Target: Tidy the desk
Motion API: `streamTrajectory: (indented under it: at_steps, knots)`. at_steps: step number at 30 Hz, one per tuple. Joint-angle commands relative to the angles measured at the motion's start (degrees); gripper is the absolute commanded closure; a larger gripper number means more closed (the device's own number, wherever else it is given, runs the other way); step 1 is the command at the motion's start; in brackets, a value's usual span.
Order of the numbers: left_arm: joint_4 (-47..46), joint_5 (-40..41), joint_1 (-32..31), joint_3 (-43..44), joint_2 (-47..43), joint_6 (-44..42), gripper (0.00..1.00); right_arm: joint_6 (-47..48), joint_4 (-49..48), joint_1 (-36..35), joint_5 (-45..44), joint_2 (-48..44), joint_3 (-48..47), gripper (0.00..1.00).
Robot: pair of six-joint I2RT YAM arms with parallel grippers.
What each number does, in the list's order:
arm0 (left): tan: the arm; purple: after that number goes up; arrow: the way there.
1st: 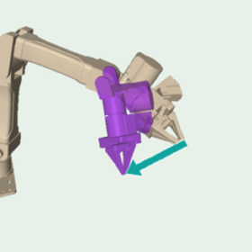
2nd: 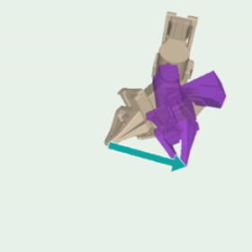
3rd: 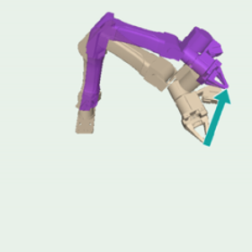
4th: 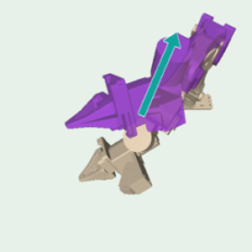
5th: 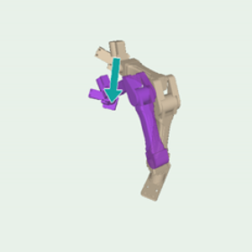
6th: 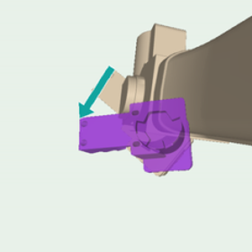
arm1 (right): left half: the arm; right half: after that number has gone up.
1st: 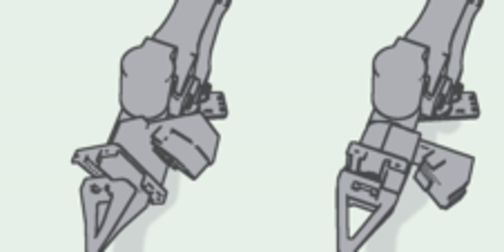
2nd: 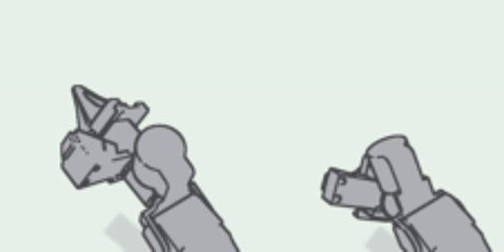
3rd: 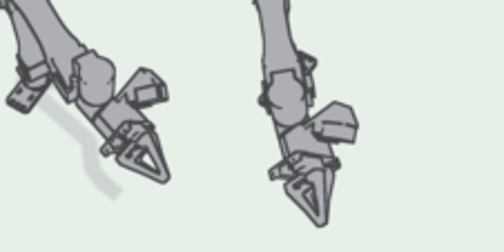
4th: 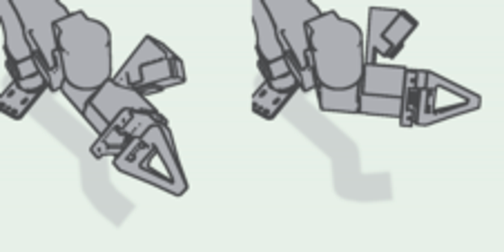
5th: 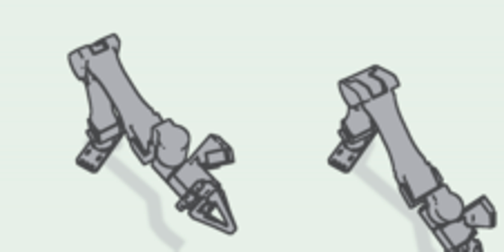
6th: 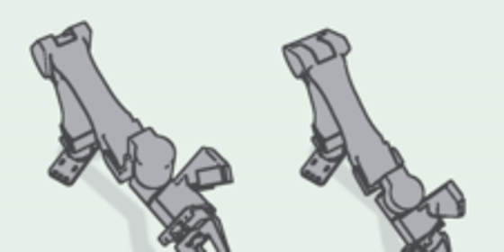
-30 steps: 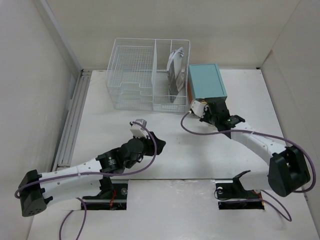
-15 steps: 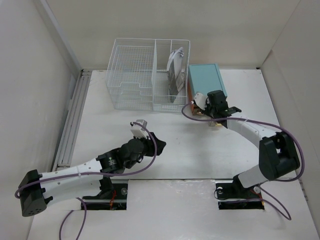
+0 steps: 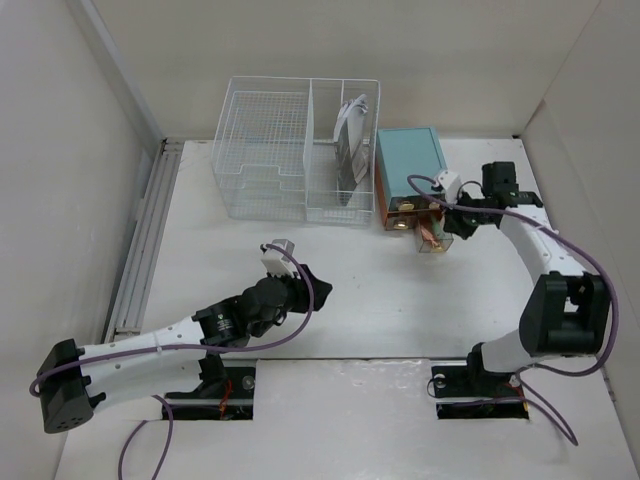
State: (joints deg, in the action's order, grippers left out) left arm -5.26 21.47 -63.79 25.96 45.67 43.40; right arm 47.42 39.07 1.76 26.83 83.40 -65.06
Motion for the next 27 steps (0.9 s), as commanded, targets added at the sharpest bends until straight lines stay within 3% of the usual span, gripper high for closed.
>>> streamTrajectory:
  at_steps: [1, 8, 19, 27]
  knots:
    - [-2.91, 0.67, -0.28, -0.38, 0.29, -0.24, 0.52, 7.32, 13.22, -0.18, 10.97, 2.91, -1.74, 1.0]
    - [-4.06, 0.06, -0.28, 0.67, 2.85, -0.77, 0.52, 13.49, 8.67, -0.18, 2.64, 5.2, 3.61, 1.0]
    - [-5.11, -0.47, -0.28, 0.68, 3.99, -0.77, 0.52, 2.69, -22.76, -11.58, -21.86, 1.86, 15.74, 1.0]
    - [-5.11, -0.47, -0.28, 0.68, 4.52, -0.77, 0.52, -1.54, -36.42, -15.73, -37.19, 1.95, 19.17, 1.0]
